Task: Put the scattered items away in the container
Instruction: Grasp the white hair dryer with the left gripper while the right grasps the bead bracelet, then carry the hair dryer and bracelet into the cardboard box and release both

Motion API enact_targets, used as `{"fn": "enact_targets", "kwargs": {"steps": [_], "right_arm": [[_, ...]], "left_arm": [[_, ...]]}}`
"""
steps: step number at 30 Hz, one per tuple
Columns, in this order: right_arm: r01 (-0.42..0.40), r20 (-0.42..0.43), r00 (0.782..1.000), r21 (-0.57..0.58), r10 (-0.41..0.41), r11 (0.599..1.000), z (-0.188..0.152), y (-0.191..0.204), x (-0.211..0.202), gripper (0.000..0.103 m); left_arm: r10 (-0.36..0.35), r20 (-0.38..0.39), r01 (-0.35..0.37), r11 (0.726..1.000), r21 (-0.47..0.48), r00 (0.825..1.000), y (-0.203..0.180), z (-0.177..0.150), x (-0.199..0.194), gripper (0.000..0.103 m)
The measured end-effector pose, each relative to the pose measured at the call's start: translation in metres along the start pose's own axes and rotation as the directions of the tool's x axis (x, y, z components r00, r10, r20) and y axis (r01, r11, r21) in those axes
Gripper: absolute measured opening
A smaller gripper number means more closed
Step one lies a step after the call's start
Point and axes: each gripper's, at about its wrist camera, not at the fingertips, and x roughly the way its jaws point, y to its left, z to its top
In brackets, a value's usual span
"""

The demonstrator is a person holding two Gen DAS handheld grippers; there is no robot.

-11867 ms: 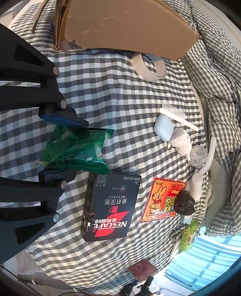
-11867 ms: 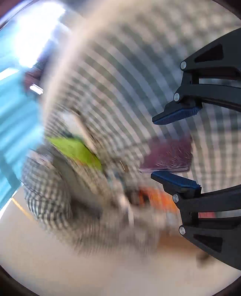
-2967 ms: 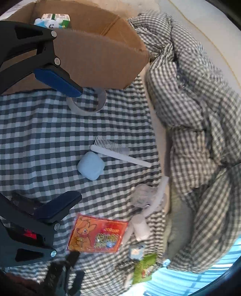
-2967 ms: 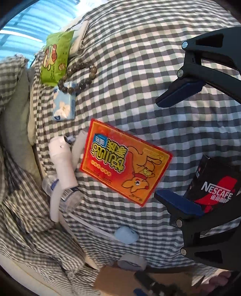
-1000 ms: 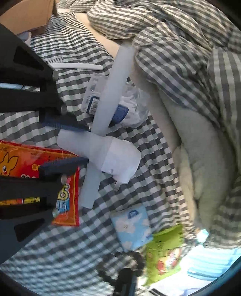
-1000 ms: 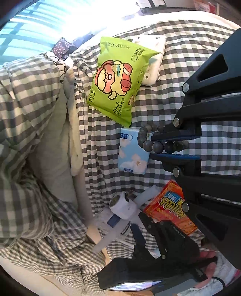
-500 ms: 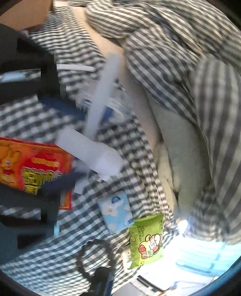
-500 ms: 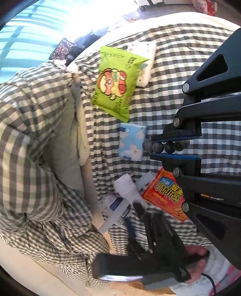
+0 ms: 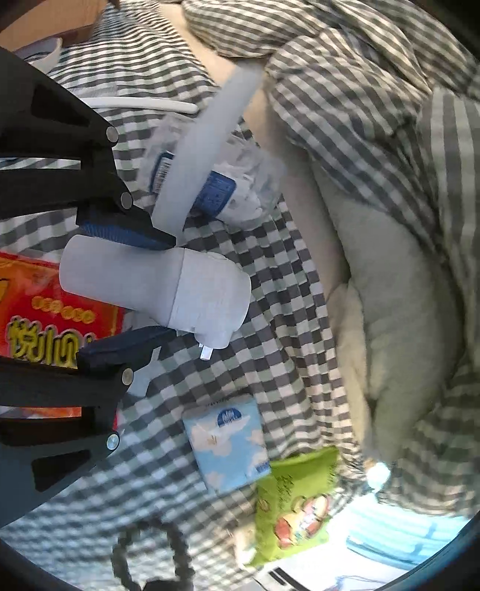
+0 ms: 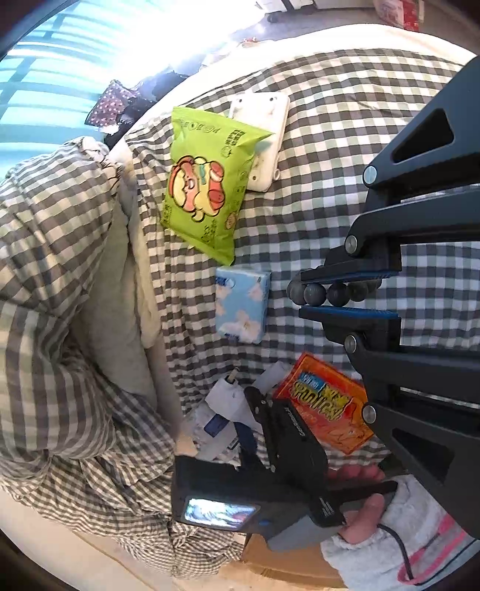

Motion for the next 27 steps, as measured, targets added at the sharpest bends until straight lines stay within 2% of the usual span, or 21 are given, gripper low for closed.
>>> {"fn": "enact_targets", "kwargs": {"steps": [5,10,16,22,24,27], "right_arm": [[0.002,0.005,1.000,-0.019,-0.002,1.000,0.008,0.023,-0.010,0.011],[-0.001,0.007,1.000,-0.052,0.001,0.999,0.010,0.064,-0.018,0.011],[-0.025,-0.009,1.000,-0.106,0.024,0.994,0.004,0.141,-0.024,0.011],[-0.153,-0.013,0.988,-0.240,0.154,0.959,-0.008,0.267,-0.039,0.011],[-0.221,-0.025,0.974,-0.299,0.224,0.928,-0.012,0.324,-0.044,0.011],[-0.282,-0.036,0.956,-0.376,0.291,0.882,-0.019,0.400,-0.046,0.011]], "left_arm": [[-0.013,0.001,0.013,0.998,-0.056,1.000,0.023,-0.003,-0.036,0.043],[-0.028,0.045,0.035,0.986,-0.161,0.999,0.060,-0.010,-0.093,0.043],[0.037,0.072,-0.015,0.958,-0.288,0.997,0.130,-0.042,-0.165,0.043],[0.154,0.034,-0.130,0.915,-0.382,0.987,0.224,-0.106,-0.227,0.043],[0.202,0.016,-0.178,0.891,-0.417,0.979,0.263,-0.132,-0.244,0.043],[0.255,-0.014,-0.233,0.858,-0.458,0.967,0.318,-0.165,-0.261,0.043]]}}
